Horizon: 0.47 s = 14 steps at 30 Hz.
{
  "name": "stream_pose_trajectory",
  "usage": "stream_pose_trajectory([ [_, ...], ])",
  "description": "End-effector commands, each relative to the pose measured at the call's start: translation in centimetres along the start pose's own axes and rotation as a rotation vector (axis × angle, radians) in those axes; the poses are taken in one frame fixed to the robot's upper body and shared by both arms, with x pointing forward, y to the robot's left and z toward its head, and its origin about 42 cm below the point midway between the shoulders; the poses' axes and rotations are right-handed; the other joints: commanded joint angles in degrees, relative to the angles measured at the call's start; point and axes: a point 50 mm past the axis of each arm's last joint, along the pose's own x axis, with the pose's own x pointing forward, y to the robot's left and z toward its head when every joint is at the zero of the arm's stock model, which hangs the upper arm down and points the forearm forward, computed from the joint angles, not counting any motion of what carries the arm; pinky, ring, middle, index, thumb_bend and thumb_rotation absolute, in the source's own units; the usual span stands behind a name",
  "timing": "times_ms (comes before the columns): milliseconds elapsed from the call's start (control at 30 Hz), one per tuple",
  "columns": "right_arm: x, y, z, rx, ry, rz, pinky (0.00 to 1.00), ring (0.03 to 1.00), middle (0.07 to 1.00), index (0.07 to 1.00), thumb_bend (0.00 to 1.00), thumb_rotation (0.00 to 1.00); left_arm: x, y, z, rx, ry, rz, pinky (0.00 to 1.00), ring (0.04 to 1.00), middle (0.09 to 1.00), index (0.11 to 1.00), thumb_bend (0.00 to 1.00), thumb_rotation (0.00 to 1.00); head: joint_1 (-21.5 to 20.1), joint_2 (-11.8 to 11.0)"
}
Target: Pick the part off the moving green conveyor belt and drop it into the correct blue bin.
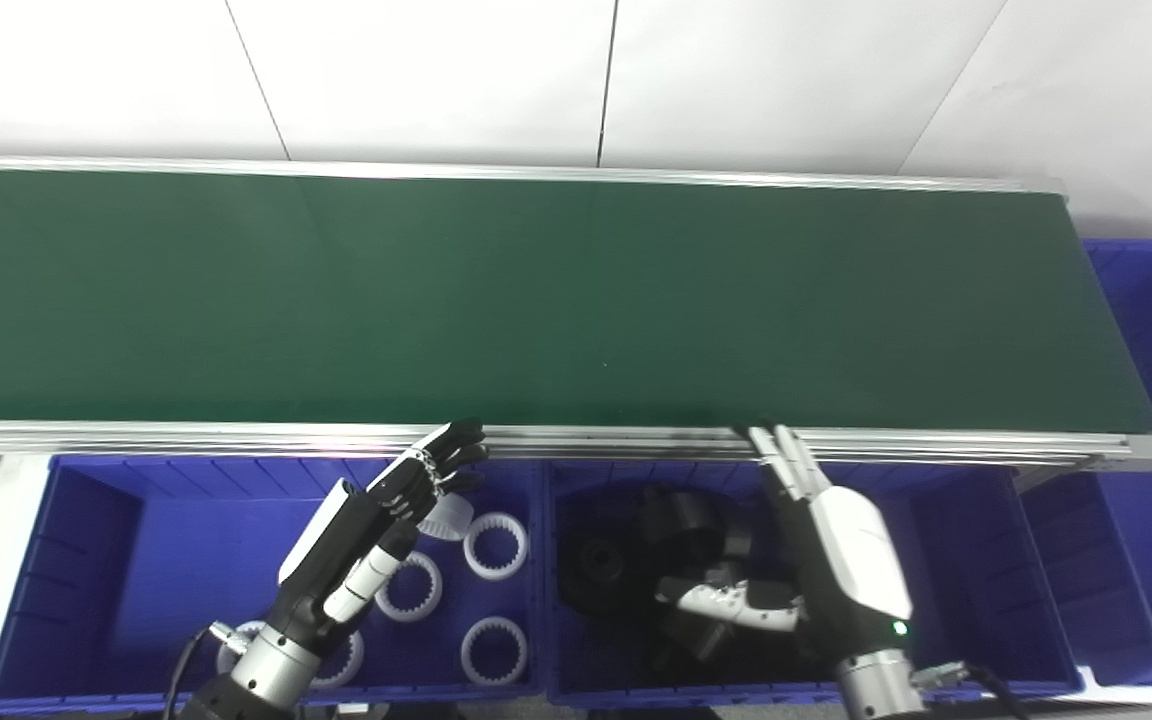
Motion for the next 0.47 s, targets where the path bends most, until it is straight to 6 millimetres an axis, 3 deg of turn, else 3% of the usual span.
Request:
stream_pose_trajectory([
  [0,-0.5,0.1,1.6,0.090,-0.088,-0.016,0.93,1.000,1.000,0.965,0.76,0.45,0.3,0.3,0.8,0.014,-0.036,-0.009,0.85,0.900,0.929,0.909,0.55,0.90,0.1,0.0],
  [233,-0.3,3.7,1.1,0.274,-0.145,0.092,0.87,0.958,0.987,0.981,0.79,0.49,0.2,0.0,0.6,0.016,-0.040,-0.013,0.86,0.903,0.928,0.907,0.51,0.85,2.8,-0.3],
  [433,-0.2,4.2,0.0,0.385,-0.133,0.111,0.84,0.936,0.977,0.981,0.79,0.50,0.1,-0.4,0.5,-0.013,-0.021,-0.009,0.84,0.903,0.930,0.907,0.50,0.76,4.0,-0.9],
])
